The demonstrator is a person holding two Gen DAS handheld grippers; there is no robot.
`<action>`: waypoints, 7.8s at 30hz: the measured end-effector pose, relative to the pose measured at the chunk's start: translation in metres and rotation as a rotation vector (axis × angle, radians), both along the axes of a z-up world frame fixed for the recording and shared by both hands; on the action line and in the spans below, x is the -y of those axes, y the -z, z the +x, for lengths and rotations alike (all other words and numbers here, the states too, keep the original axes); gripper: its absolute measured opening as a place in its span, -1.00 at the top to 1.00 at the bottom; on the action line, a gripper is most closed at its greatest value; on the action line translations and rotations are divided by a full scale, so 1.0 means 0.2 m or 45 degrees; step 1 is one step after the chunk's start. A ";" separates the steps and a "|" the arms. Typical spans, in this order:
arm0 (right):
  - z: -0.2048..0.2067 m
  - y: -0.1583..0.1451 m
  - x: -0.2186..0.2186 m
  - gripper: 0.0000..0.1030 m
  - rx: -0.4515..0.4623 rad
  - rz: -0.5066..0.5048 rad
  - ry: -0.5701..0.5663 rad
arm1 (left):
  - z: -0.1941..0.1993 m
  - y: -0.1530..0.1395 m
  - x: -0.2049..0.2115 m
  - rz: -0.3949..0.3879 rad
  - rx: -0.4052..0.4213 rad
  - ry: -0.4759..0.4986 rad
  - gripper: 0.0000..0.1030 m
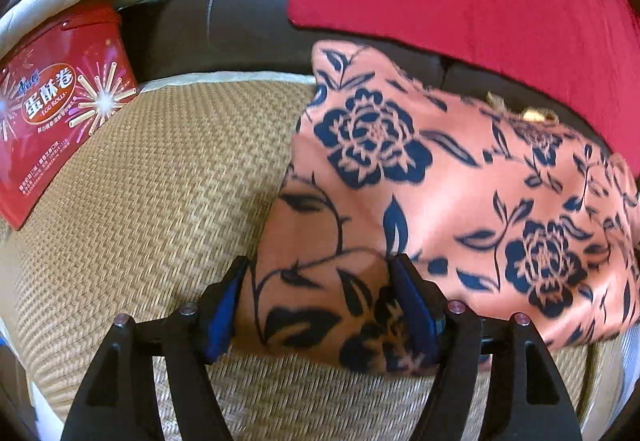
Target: Fold small clothes
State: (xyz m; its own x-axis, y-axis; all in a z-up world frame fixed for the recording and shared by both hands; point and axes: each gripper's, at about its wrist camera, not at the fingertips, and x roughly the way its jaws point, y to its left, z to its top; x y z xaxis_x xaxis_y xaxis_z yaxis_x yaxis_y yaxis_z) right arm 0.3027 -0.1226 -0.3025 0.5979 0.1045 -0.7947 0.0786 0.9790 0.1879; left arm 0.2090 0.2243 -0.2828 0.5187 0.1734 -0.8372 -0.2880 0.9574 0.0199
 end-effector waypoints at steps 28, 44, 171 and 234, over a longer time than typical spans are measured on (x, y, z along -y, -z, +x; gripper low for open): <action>-0.33 -0.03 0.06 0.00 0.033 -0.068 0.013 | -0.16 0.00 0.00 -0.079 0.024 0.117 -0.57; -0.28 -0.08 0.21 -0.16 0.090 -0.191 0.000 | -0.50 -0.02 0.21 -0.134 -0.088 0.233 0.04; -0.26 -0.29 0.73 -0.78 0.018 1.051 -0.294 | 0.18 0.08 0.74 -0.557 0.147 0.716 -0.49; -0.11 -0.38 0.50 0.59 0.003 0.565 -0.140 | 0.09 -0.15 0.97 -0.372 0.252 0.835 -0.56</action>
